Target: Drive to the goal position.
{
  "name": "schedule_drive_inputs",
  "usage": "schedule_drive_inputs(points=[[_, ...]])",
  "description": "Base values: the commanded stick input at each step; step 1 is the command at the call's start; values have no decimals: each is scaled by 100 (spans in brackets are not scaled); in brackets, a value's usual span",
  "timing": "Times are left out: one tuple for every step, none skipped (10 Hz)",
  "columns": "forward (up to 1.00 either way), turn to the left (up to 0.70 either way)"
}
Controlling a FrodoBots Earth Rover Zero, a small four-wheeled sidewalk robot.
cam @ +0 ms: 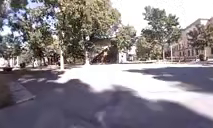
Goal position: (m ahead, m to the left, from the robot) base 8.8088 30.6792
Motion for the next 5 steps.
schedule_drive_inputs(points=[[70, 35], [70, 35], [70, 35], [70, 35], [70, 35]])
